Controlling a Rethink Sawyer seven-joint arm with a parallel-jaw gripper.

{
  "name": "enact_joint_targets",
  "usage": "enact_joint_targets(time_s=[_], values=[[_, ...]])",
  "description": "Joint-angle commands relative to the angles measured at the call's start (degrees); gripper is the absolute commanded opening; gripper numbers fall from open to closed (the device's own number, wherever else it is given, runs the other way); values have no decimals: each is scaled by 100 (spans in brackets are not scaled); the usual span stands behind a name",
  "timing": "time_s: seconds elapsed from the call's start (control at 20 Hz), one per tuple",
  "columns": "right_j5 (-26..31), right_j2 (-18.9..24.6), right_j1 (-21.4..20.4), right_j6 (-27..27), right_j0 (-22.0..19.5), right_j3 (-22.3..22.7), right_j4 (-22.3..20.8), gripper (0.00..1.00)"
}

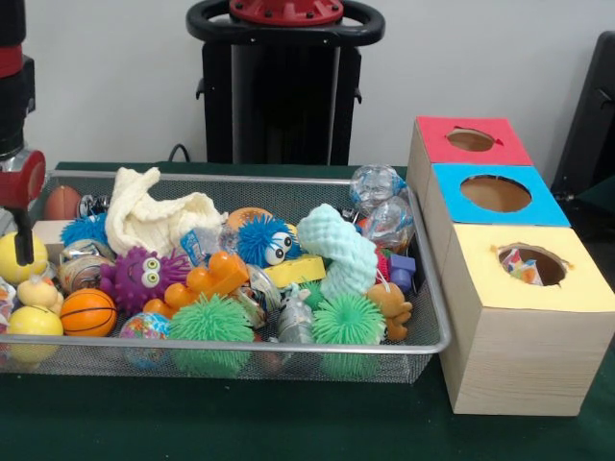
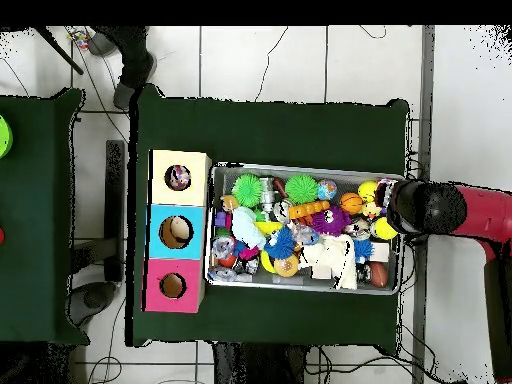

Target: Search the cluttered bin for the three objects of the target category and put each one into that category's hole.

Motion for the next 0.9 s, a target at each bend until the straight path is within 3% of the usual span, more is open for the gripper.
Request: enact_joint_targets(time_s=[0.05,0.55,0.9], values=[[-95,139,245,-1665,-57,-99,-262,100],[171,280,392,-2104,-204,-305,-162,100],[182,202,578,-2107,-191,-479,-258,100]])
